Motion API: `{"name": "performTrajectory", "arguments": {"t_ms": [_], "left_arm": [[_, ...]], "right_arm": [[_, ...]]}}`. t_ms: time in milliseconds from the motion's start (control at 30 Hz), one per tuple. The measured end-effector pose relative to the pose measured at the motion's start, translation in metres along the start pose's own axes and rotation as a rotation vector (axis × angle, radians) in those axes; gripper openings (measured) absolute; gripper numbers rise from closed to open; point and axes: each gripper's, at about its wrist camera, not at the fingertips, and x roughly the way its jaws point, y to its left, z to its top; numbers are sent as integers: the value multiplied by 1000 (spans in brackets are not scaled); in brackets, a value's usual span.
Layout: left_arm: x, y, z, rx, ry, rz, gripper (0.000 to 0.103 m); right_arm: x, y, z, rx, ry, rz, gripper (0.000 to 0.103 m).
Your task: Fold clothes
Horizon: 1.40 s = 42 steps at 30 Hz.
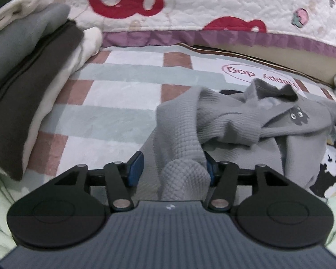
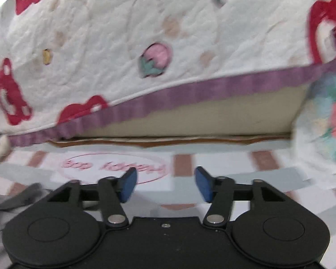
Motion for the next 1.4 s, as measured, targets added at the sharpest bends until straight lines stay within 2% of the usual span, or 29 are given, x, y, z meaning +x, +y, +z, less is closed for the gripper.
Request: {"name": "performTrajectory", "arguments": {"t_ms": [33,67,100,133,167,333,367,433,467,500,533,567,600,700,867,1033,1167,1267,1400], "left_arm": [[0,2,0,-7,-1,-2,52],[-2,2,0,-6,-5,-5,42],[-3,0,-1,7,-8,-1,34],[-4,-3,-2,29,-9,12,20],[-5,-6,-3,51,-12,26,16],[-8,-12,-5,87,-33,59,13],[-7,-11,-5,78,-31,62,14],[-4,-8,-5,61,-18,61,17],[-3,-7,-6,54,-10,61,17],[-2,-7,-7,54,0,63,17],[-1,-6,-7,53,10,65,17],[-1,-6,-8,53,18,69,14],[-3,-5,-7,51,18,75,12],[-19,-4,4,34,-29,97,9],[-63,-20,22,120,-137,157,8],[-108,-35,37,120,-226,139,8],[-151,-48,48,150,-313,164,8],[-185,-57,57,164,-380,175,8],[-231,-67,79,98,-442,137,8]], "right_arm": [[15,8,-2,-57,78,39,75],[29,17,-6,-128,140,31,74],[41,21,-11,-193,170,-21,73],[48,21,-14,-216,175,-55,73],[54,19,-16,-221,173,-77,74],[74,-1,-11,-20,206,23,75],[78,-2,-12,16,229,44,77],[95,-3,-18,115,334,95,80],[97,1,-20,119,333,110,80],[95,7,-22,105,306,123,68],[94,13,-24,77,291,131,52],[92,20,-27,44,282,137,9],[89,28,-29,4,272,115,5],[64,43,-24,-83,154,48,5],[-5,41,7,-140,-37,28,4],[-79,35,30,-168,-195,3,4],[-131,27,44,-169,-287,1,4],[-171,29,50,-221,-340,8,4],[-223,36,60,-303,-373,24,4]]}}
